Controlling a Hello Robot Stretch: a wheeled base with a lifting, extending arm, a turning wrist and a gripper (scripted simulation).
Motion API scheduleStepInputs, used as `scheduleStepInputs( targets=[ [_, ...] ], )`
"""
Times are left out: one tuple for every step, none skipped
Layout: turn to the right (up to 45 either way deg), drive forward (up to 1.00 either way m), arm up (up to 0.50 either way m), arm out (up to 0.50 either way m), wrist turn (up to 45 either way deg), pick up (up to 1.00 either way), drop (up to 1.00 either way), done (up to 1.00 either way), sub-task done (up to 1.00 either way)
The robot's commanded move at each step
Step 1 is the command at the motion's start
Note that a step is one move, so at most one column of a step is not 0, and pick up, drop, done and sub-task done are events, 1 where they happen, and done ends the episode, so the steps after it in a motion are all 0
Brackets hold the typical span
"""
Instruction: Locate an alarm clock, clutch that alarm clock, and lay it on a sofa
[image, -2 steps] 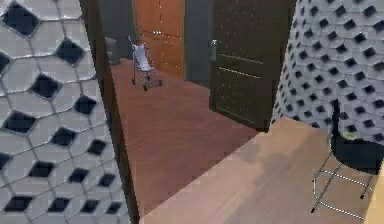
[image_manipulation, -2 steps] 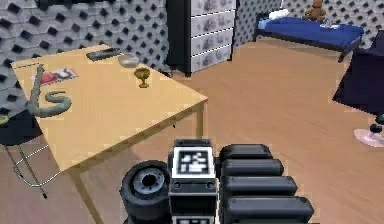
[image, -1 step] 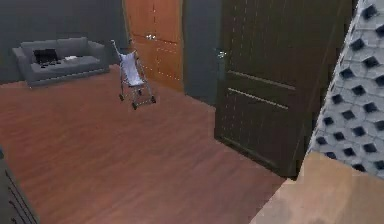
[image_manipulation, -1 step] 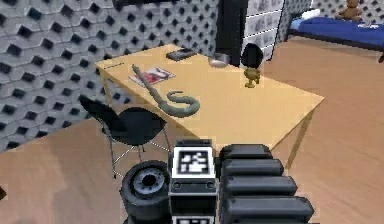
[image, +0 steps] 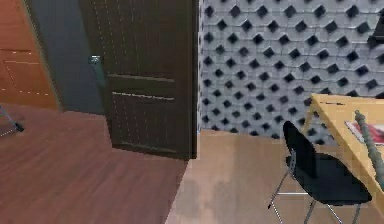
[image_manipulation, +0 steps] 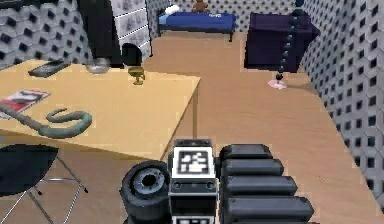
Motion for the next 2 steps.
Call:
scheduleStepInputs(
  targets=[
    [0.0, 0.05, 0.0, 0.0, 0.0, 0.0, 0.0, 0.0, 0.0],
    [-30.0, 0.0, 0.0, 0.0, 0.0, 0.0, 0.0, 0.0, 0.0]
  ],
)
